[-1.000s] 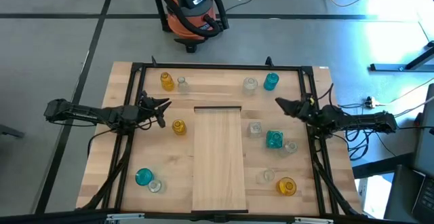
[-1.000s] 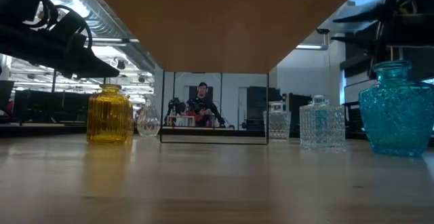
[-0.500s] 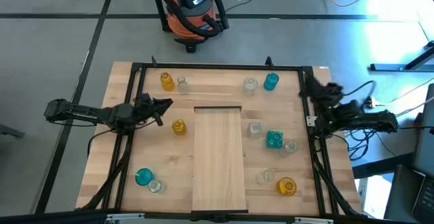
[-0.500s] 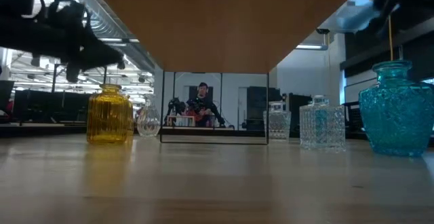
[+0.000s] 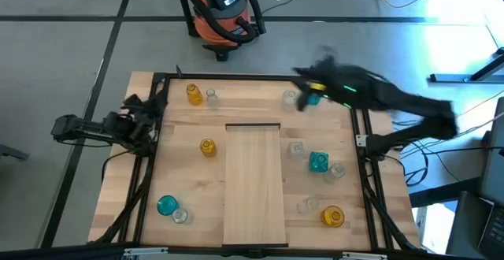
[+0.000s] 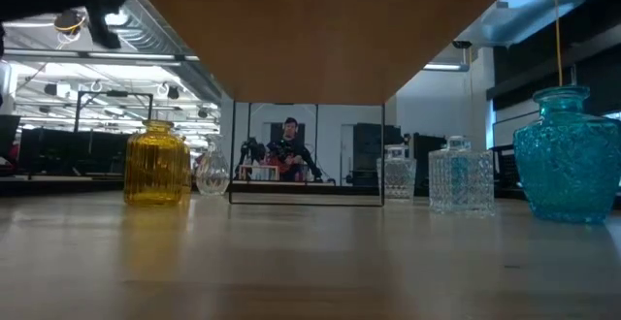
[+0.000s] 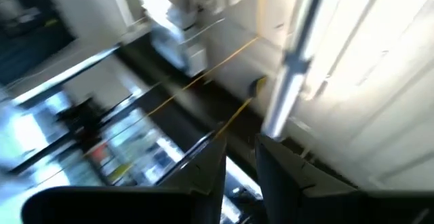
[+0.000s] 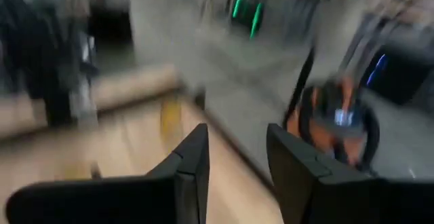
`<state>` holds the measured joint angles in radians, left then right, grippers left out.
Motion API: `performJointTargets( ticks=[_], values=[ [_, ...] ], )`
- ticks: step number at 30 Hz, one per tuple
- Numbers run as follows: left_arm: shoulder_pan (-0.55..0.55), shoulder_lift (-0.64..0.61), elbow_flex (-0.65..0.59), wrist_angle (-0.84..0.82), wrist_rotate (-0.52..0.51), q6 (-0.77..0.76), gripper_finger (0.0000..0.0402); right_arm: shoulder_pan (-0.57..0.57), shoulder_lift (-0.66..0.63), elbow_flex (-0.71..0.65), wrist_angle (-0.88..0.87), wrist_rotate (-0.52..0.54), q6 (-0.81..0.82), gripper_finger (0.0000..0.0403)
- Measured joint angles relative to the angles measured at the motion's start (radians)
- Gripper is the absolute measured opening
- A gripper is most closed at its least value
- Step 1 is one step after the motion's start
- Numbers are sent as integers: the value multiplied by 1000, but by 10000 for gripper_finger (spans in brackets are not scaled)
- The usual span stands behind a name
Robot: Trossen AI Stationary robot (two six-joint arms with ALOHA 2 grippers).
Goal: Sort vases onto shelf
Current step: Put the transparent vase on the shelf
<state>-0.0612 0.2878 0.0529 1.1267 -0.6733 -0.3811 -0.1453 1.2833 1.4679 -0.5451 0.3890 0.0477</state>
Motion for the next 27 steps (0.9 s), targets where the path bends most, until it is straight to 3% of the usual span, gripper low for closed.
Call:
performJointTargets(
  ticks=[5, 10, 14, 18, 27],
  values=[
    [0, 0, 155, -123, 49, 166, 73, -173, 308, 342, -460, -190, -37, 111],
    [0, 0, 368, -500, 57, 318, 73, -342, 470, 491, -742, -270, -46, 111],
    [0, 25, 491, -720, 36, 285, 73, -475, 494, 473, -791, -350, 29, 111],
    [0, 52, 528, -756, 38, 279, 73, -571, 496, 402, -712, -505, 66, 111],
    [0, 134, 528, -755, 39, 147, 73, -579, 502, 261, -698, -495, 54, 111]
  ],
)
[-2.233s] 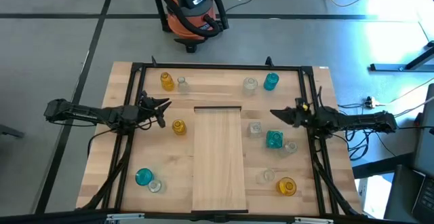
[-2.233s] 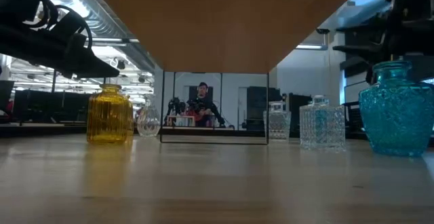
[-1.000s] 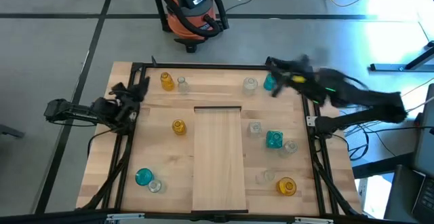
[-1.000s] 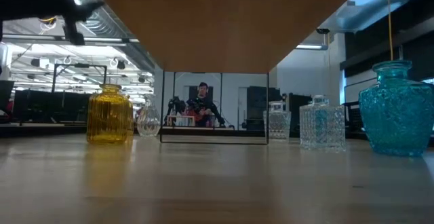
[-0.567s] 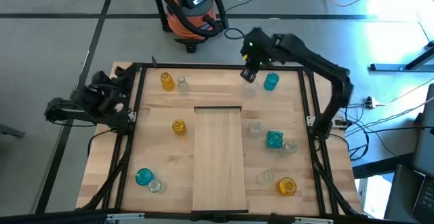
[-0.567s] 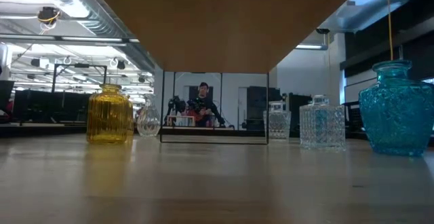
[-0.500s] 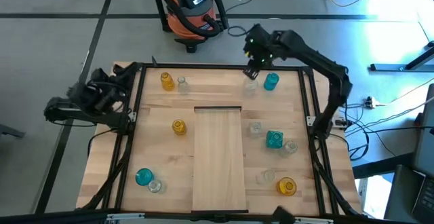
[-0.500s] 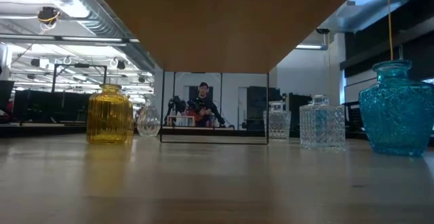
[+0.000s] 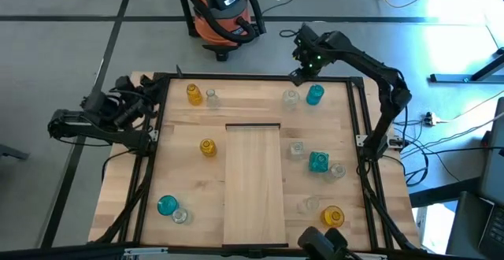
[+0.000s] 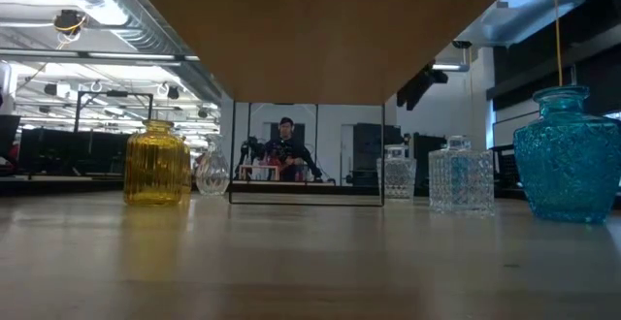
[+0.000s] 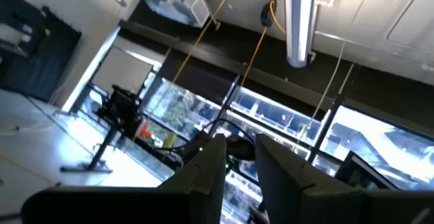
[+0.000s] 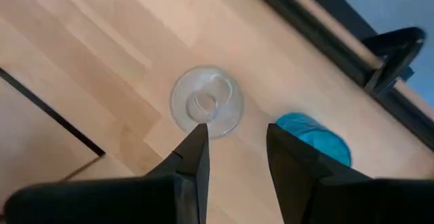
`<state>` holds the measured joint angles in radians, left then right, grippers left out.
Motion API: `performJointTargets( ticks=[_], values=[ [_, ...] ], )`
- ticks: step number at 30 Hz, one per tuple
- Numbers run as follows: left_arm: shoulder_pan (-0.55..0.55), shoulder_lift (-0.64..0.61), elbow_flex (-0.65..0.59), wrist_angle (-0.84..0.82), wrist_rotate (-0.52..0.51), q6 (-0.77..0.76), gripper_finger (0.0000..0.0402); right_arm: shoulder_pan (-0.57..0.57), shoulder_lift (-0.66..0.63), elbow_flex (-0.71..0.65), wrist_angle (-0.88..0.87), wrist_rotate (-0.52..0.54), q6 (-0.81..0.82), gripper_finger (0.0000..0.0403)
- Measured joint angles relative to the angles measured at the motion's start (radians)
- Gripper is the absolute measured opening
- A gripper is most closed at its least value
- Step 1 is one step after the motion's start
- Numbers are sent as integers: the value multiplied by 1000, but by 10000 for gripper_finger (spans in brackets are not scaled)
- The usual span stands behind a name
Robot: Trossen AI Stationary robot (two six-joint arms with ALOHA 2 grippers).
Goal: Sort vases onto shelf
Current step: Put the transparent vase on the shelf
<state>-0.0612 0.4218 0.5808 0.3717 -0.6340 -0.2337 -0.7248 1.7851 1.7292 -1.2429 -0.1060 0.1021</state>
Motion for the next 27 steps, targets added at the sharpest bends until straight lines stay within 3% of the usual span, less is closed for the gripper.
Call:
performJointTargets(
  ticks=[12, 27],
  values=[
    [0, 96, 0, 74, 0, -15, 72, 45, 0, -145, 131, 115, 55, 111],
    [0, 96, 0, 80, 0, -26, 72, 38, 97, -207, 202, 32, 76, 111]
  ],
)
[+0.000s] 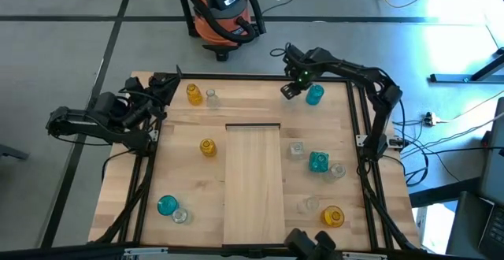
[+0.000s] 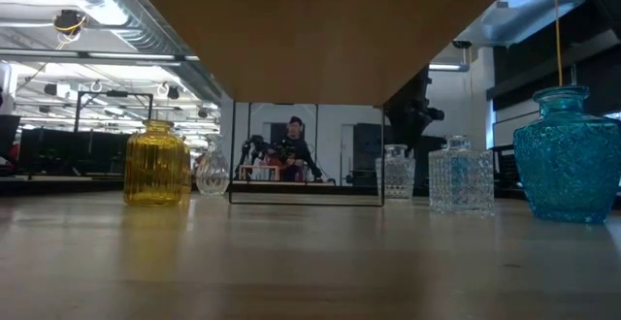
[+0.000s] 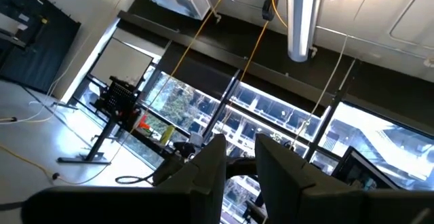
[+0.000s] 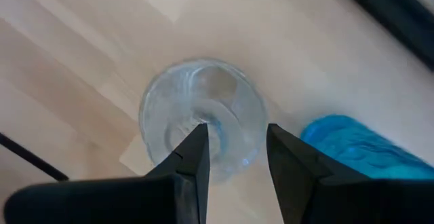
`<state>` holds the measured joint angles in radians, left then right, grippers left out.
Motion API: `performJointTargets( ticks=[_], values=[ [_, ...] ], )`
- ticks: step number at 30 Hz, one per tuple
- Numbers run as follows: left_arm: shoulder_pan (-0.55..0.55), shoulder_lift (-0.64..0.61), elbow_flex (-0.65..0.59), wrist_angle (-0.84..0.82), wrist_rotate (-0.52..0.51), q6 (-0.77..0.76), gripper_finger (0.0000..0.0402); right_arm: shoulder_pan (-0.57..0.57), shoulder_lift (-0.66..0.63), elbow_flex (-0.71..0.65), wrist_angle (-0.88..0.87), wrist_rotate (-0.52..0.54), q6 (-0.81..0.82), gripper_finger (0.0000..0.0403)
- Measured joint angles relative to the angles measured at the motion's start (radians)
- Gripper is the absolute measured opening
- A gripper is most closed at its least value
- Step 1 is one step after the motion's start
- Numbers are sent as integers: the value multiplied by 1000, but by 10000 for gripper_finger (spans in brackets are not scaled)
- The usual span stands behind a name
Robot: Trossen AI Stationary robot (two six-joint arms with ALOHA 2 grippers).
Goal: Sort vases onto shelf
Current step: Put the transparent vase on the shelf
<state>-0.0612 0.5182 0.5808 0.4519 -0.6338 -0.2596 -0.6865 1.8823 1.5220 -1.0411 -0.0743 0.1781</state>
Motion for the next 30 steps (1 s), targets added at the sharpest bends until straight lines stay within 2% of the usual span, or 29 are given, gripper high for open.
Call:
performJointTargets(
  ticks=[4, 7, 9, 12, 17, 21, 24, 30],
  values=[
    [0, 0, 0, 0, 0, 0, 72, 0, 7, -1, -5, -37, -2, 110],
    [0, 0, 0, -1, 0, 2, 72, 10, 9, -1, 3, -25, -21, 102],
    [0, 0, 0, -1, 0, 4, 72, 15, 9, -1, 3, -21, -36, 78],
    [0, 0, 0, -2, -1, 6, 72, 28, 9, 0, -6, -35, -80, 20],
    [0, 0, 0, -3, -7, 7, 72, 68, 9, 62, -135, -9, -114, 12],
    [0, 0, 0, -5, -13, 8, 72, 116, 4, 207, -280, 40, -166, 8],
    [0, 0, 0, -11, -25, 8, 72, 161, 4, 374, -369, 55, -189, 5],
    [0, 0, 0, -14, -37, 8, 72, 296, 0, 707, -447, -48, -194, 3]
  ],
)
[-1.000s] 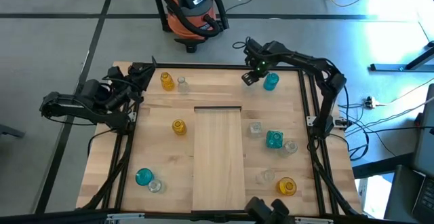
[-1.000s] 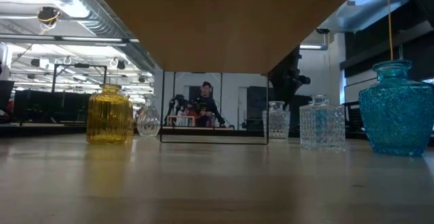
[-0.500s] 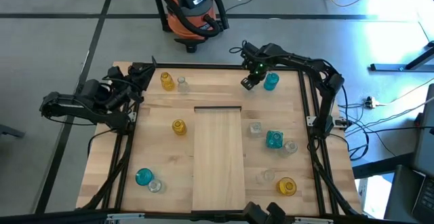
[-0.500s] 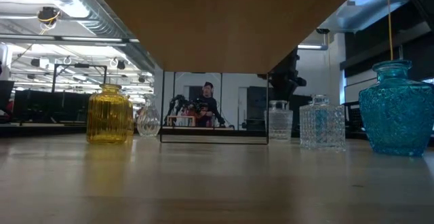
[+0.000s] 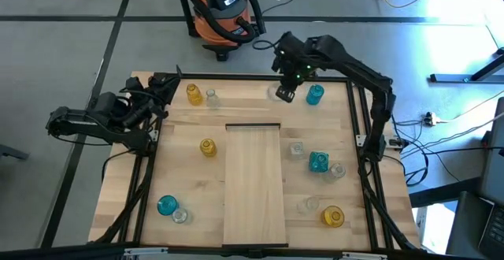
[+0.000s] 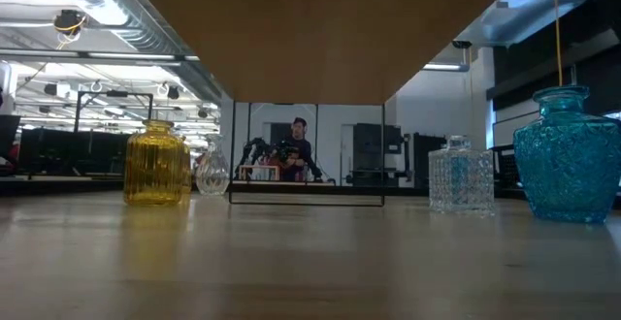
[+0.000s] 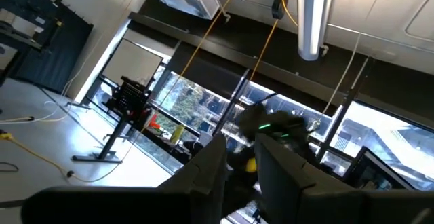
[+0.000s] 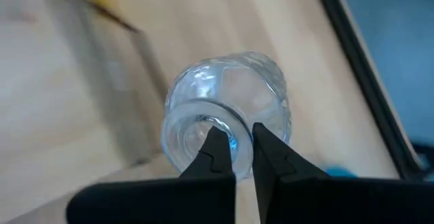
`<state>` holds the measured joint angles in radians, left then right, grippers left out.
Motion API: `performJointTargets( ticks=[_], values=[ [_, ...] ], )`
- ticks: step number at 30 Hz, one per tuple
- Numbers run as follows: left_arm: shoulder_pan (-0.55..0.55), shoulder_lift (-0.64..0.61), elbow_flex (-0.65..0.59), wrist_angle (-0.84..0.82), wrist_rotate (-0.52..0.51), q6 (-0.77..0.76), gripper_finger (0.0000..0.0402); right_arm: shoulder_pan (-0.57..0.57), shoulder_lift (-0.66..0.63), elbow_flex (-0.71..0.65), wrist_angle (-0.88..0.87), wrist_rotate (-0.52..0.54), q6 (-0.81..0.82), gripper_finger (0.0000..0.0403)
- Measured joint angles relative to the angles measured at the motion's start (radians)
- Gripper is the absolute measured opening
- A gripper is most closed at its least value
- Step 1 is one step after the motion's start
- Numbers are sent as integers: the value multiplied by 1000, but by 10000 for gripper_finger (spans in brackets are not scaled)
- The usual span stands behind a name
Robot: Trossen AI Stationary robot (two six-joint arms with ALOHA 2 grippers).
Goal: Sort vases onto shelf
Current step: Put the transparent vase on the shelf
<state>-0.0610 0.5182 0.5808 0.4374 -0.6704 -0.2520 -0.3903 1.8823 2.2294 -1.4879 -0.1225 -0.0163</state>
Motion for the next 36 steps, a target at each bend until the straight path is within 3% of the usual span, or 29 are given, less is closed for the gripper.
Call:
performJointTargets(
  ticks=[4, 11, 36],
  values=[
    [0, 0, 0, -3, -1, 11, 72, 112, -1, 128, 2, -46, 36, 2],
    [9, 0, 0, -3, -32, 53, 72, 258, 34, 122, 68, -134, 140, 1],
    [36, 0, 0, -33, 0, -4, 72, 273, 181, 125, -9, -289, 74, 0]
  ],
)
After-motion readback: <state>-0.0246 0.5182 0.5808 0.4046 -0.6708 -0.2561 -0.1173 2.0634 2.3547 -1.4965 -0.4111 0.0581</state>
